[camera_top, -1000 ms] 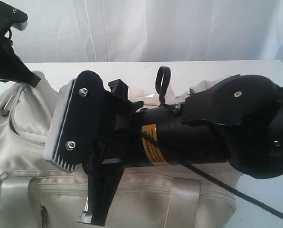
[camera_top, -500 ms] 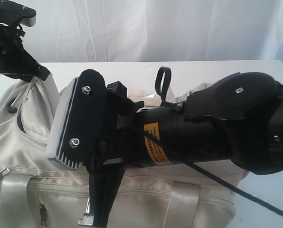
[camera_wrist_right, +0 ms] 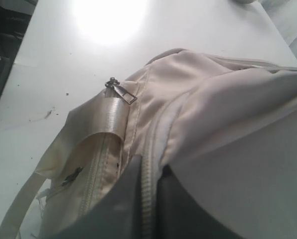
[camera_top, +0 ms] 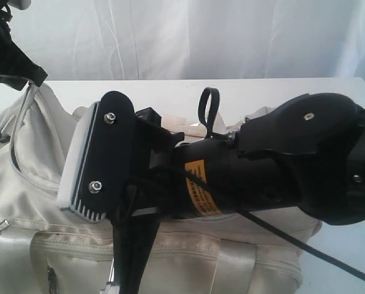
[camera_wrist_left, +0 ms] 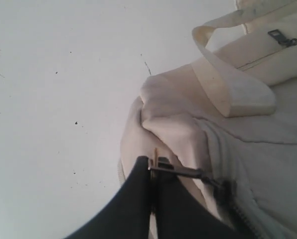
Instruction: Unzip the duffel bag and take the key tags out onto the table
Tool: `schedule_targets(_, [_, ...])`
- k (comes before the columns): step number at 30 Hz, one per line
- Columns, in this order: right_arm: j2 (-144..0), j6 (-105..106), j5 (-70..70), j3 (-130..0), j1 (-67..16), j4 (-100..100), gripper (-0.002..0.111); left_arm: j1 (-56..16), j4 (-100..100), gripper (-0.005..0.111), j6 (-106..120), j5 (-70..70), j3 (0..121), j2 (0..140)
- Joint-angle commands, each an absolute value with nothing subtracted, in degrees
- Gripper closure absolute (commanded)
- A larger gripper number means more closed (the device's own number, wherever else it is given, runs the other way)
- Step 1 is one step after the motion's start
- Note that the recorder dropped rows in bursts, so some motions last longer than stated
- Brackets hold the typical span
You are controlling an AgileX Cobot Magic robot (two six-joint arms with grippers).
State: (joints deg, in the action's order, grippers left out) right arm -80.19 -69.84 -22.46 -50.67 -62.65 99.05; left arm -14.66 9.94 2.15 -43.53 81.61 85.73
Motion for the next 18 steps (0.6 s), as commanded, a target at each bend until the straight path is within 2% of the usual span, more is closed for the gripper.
schedule_targets(1, [-79.1,-70.8,-46.2,-50.6,-64.5,99.9,0.108,-12.7,15.4,0.107,3.9,-34.1,83.4,84.7])
schedule_targets(7, [-79.1,-70.8,-52.9,-50.6,-64.5,99.9,0.108,-12.7,15.3,0.107,4.3,-31.8,83.4,86.3])
schedule_targets(14, [-79.1,-70.8,-52.7,-50.6,-64.5,99.9,0.108,-12.7,15.6,0.107,4.3,-31.4,83.4,89.4])
schedule_targets(18, [-78.8,-70.8,-48.0,-50.6,-64.5,99.9,0.108,-12.7,15.6,0.107,4.3,-31.8,83.4,89.4])
